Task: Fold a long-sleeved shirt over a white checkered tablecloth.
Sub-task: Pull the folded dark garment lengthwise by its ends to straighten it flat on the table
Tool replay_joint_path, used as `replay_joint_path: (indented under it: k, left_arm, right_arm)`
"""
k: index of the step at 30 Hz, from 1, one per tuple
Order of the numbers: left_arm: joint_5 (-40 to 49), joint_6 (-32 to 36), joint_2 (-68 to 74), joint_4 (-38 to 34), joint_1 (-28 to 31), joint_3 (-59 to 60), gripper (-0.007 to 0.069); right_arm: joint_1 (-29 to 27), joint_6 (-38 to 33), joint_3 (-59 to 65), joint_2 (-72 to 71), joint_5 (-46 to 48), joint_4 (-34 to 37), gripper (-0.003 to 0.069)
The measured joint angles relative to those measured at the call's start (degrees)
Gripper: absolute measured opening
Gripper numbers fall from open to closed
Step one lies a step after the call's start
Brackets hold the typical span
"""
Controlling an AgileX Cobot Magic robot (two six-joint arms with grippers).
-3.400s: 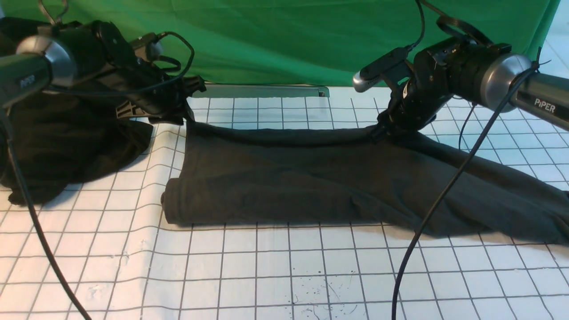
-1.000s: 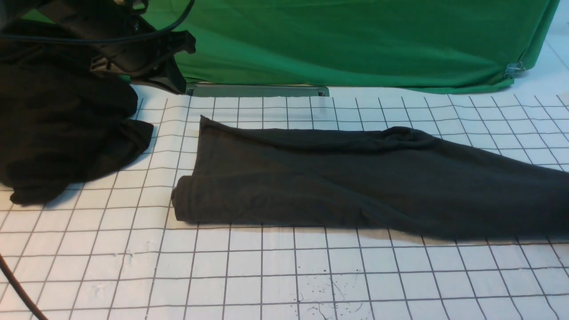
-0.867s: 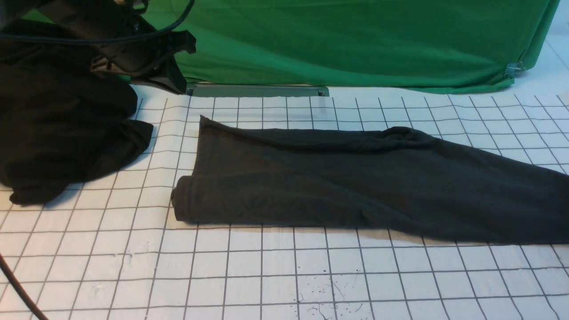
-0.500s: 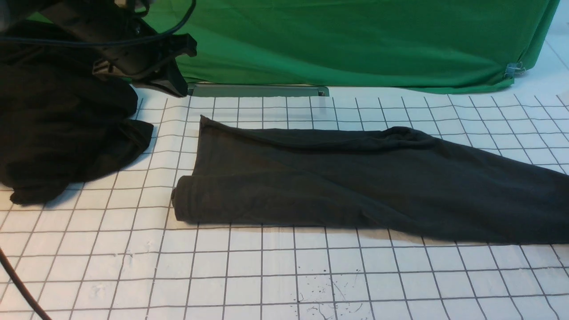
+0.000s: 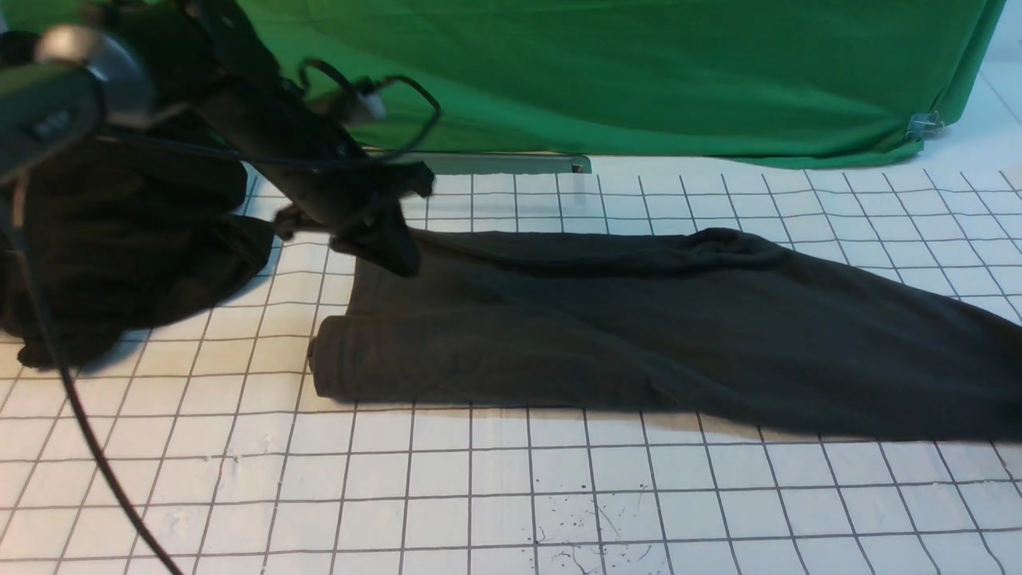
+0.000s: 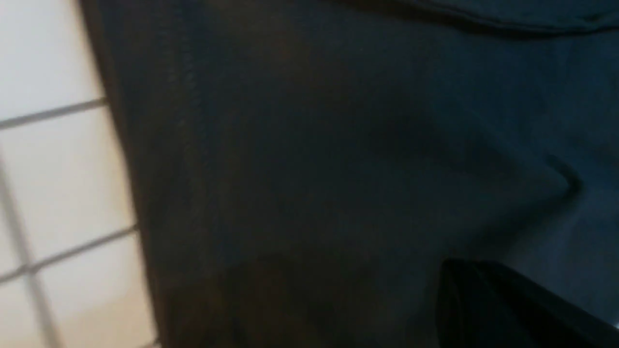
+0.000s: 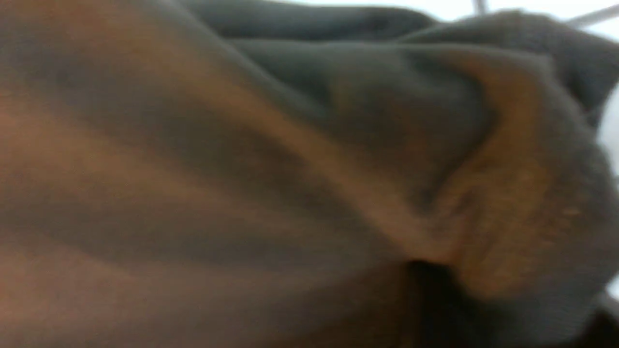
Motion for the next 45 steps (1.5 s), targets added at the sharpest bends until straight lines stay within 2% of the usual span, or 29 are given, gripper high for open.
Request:
replay_joint_path:
  k: [2,4,8,12,14,15,20,25,29,30,31,33,35,36,37,40,45]
  left_arm:
    - [-4.1,0.3,2.1,-0.5,-1.8,0.0,0.0001]
    - [-8.1,1.0,3.8,-1.6,-3.4,0.0,0.0001]
    - [-13.6,2.9,5.6,-4.5,-5.3,0.0,0.0001]
    - [-24.6,5.1,8.0,-6.7,-8.9,0.0,0.0001]
    - [-27.0,5.3,8.5,-6.9,-9.4,0.0,0.0001]
    - [-31.8,5.0,9.1,-7.6,-10.0,0.0,0.0001]
    - [-38.0,4.0,8.7,-8.9,-9.4,-1.0,0.0001]
    - [-39.3,0.3,5.7,-10.6,-5.0,-6.8,0.0001]
    - [-35.3,-1.3,2.9,-11.9,-0.6,-10.8,0.0001]
    - [-28.3,-1.6,1.7,-12.3,1.9,-12.9,0.0001]
    - [-27.3,-1.6,1.6,-12.3,2.2,-13.2,0.0001]
    - [-14.5,-2.1,0.4,-13.8,5.1,-15.3,0.0001]
    - [-1.5,-0.8,0.2,-14.6,5.9,-15.8,0.0001]
    - [-0.6,-0.2,0.3,-14.6,5.9,-15.8,0.0001]
    - [4.3,1.5,0.8,-14.4,5.0,-15.7,0.0001]
    - [7.3,2.7,2.3,-13.4,1.7,-14.9,0.0001]
    - [6.4,2.7,6.7,-13.2,-4.1,-14.8,0.0001]
  right_arm:
    - [0.1,-0.8,0.0,0.0,0.0,0.1,0.0074]
    - [0.2,-1.1,0.0,0.0,0.1,0.1,0.0034]
    - [0.2,-1.4,-0.1,0.0,0.1,0.1,0.0025]
    - [0.3,-1.4,-0.1,0.0,0.1,0.1,0.0025]
    - [0.3,-1.4,-0.1,0.0,0.1,0.1,0.0025]
    - [0.3,-1.4,-0.1,0.0,0.1,0.1,0.0025]
    - [0.3,-1.4,-0.1,0.0,0.0,0.1,0.0025]
    - [0.3,-1.4,-0.1,0.0,0.0,0.1,0.0023]
    - [0.3,-1.4,-0.1,0.0,0.1,0.1,0.0022]
    - [0.3,-1.4,-0.1,0.0,0.2,0.1,0.0022]
    - [0.3,-1.4,-0.1,0.0,0.2,0.1,0.0022]
    - [0.3,-1.4,-0.2,0.0,0.2,0.0,0.0021]
    - [0.3,-1.4,-0.2,0.0,0.2,0.0,0.0021]
    - [0.3,-1.4,-0.2,0.0,0.2,0.0,0.0021]
    - [0.3,-1.3,-0.2,0.0,0.1,-0.1,0.0021]
    - [0.3,-0.9,-0.2,0.0,0.2,0.0,0.0021]
    - [0.3,0.3,-0.2,0.0,0.1,0.1,0.0021]
